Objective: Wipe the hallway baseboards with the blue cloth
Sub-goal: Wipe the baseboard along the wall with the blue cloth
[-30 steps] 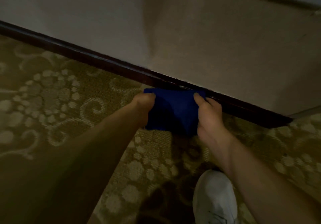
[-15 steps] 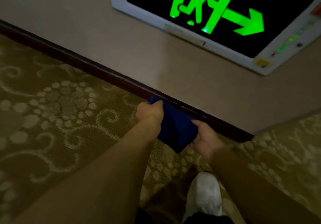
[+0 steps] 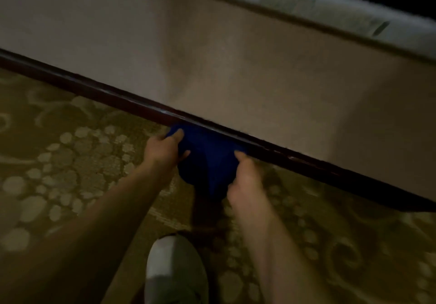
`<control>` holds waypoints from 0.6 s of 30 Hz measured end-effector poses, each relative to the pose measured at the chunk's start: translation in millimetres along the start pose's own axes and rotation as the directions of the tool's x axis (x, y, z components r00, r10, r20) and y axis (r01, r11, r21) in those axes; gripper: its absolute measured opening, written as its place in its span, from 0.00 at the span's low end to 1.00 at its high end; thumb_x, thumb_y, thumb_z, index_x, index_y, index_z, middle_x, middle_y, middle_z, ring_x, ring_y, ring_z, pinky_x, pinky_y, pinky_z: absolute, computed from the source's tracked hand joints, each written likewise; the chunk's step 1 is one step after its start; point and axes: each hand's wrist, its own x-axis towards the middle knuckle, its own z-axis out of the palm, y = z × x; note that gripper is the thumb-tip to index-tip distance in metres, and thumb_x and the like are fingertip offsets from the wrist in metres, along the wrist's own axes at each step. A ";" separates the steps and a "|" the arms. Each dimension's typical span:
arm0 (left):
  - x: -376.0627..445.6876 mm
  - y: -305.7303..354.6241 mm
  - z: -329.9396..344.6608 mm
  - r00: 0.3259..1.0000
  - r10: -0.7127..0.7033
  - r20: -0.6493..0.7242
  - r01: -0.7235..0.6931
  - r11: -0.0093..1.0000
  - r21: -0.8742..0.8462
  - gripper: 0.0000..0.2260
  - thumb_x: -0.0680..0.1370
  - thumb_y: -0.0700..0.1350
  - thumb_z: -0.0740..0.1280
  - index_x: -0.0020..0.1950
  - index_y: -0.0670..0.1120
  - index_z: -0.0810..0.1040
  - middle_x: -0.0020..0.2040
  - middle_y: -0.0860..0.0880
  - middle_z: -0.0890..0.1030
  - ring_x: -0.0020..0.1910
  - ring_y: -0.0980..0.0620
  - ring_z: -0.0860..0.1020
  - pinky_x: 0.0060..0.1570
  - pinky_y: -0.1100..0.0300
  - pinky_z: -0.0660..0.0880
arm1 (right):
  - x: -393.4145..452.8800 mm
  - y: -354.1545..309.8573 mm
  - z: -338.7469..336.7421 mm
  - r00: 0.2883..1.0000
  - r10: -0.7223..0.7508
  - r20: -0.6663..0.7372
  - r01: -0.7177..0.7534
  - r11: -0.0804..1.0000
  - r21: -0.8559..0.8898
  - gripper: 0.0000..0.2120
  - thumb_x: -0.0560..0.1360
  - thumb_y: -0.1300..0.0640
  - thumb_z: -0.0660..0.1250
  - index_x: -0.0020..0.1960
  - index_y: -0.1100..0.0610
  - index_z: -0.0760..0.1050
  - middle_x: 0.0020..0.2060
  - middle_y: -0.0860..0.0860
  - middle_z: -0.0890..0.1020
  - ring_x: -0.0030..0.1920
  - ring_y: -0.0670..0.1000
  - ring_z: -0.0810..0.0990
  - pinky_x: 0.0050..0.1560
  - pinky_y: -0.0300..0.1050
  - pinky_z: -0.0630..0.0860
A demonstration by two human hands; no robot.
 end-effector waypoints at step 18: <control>33.6 -61.5 25.7 0.930 -0.133 0.342 0.166 0.984 -0.071 0.18 0.80 0.50 0.65 0.68 0.45 0.75 0.62 0.46 0.82 0.61 0.47 0.80 0.60 0.54 0.77 | 7.6 -6.5 -14.8 0.805 -0.504 -0.313 0.476 0.863 -0.168 0.14 0.79 0.54 0.67 0.62 0.53 0.69 0.56 0.45 0.75 0.60 0.47 0.74 0.65 0.44 0.72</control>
